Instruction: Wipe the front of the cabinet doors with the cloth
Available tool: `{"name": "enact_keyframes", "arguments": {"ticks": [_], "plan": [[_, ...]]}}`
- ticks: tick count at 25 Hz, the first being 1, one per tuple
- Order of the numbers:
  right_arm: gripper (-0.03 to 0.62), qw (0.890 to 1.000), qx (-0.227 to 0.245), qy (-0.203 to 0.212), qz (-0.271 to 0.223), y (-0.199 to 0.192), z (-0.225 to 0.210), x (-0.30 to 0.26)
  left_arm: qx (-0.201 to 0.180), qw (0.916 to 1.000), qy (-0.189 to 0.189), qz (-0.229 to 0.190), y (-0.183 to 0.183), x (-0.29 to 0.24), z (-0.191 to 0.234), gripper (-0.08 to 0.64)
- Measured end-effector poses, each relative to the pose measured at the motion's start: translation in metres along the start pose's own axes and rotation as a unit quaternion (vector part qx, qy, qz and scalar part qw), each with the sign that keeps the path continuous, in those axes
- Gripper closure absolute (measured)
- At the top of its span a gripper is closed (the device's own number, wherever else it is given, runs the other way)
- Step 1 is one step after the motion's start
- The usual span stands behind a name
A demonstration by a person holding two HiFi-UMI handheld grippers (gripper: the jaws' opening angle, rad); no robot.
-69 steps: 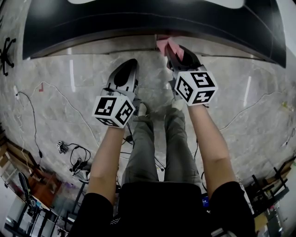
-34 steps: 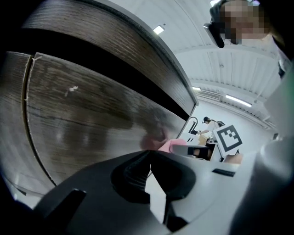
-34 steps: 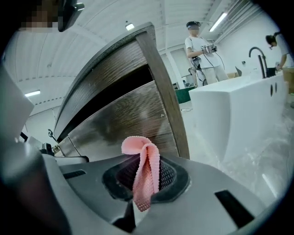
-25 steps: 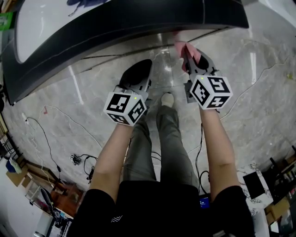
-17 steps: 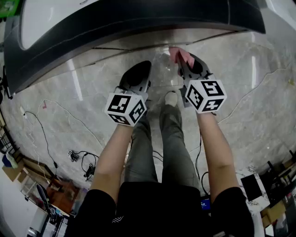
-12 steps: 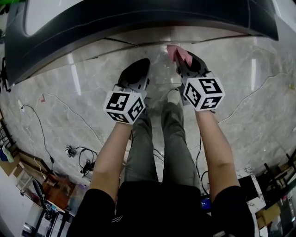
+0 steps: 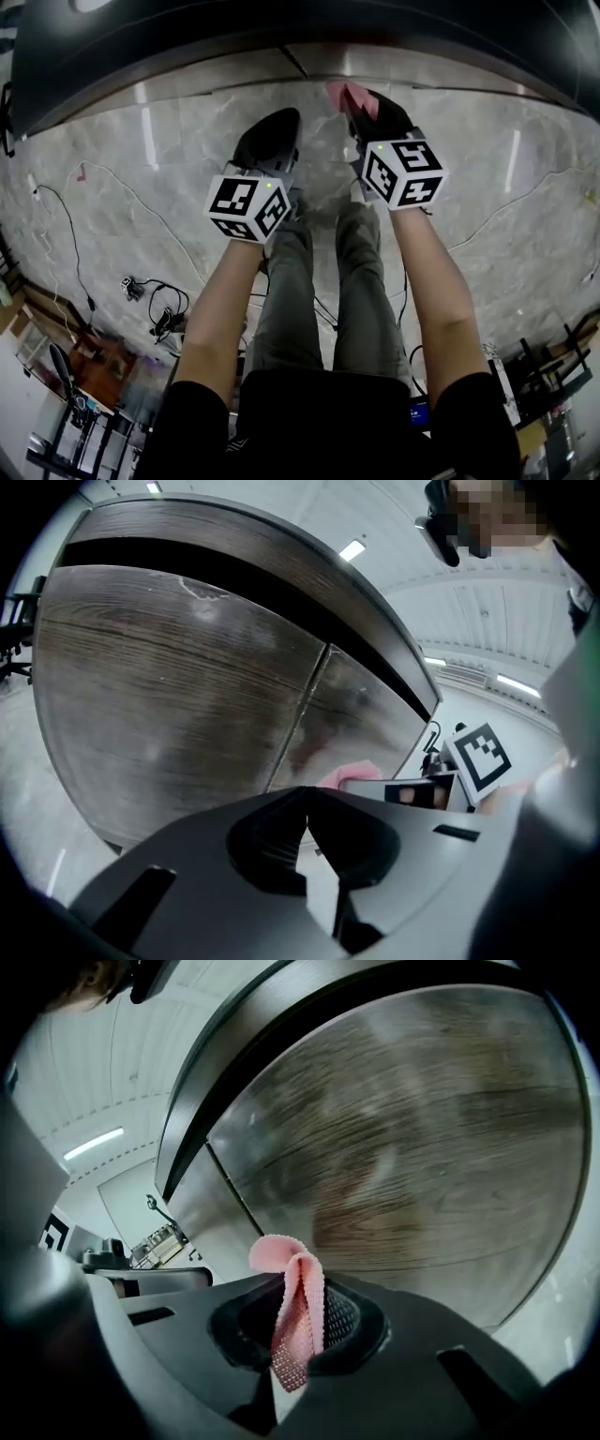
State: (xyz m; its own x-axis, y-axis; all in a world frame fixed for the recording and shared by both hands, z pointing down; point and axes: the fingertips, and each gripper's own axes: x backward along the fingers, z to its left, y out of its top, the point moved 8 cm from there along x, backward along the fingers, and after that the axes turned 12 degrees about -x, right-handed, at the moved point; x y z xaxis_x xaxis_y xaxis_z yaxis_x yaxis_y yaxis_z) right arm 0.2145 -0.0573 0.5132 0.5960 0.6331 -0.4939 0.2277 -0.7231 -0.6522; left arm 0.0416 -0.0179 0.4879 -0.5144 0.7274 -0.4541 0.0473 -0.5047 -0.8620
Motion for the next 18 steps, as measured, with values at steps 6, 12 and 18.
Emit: {"name": "enact_keyframes", "arguments": {"ticks": [6, 12, 18], "plan": [[0.549, 0.998, 0.045, 0.012, 0.032, -0.003, 0.015, -0.038, 0.003, 0.9999, 0.014, 0.009, -0.01, -0.003, 0.02, 0.551], [0.549, 0.999, 0.044, 0.012, 0.029, 0.007, 0.01, -0.048, 0.007, 0.9998, 0.016, 0.01, -0.008, -0.009, 0.021, 0.551], [0.549, 0.999, 0.037, 0.001, 0.021, 0.014, -0.009, -0.035, 0.0, 0.9999, 0.01, 0.011, 0.001, -0.024, 0.011, 0.551]]}}
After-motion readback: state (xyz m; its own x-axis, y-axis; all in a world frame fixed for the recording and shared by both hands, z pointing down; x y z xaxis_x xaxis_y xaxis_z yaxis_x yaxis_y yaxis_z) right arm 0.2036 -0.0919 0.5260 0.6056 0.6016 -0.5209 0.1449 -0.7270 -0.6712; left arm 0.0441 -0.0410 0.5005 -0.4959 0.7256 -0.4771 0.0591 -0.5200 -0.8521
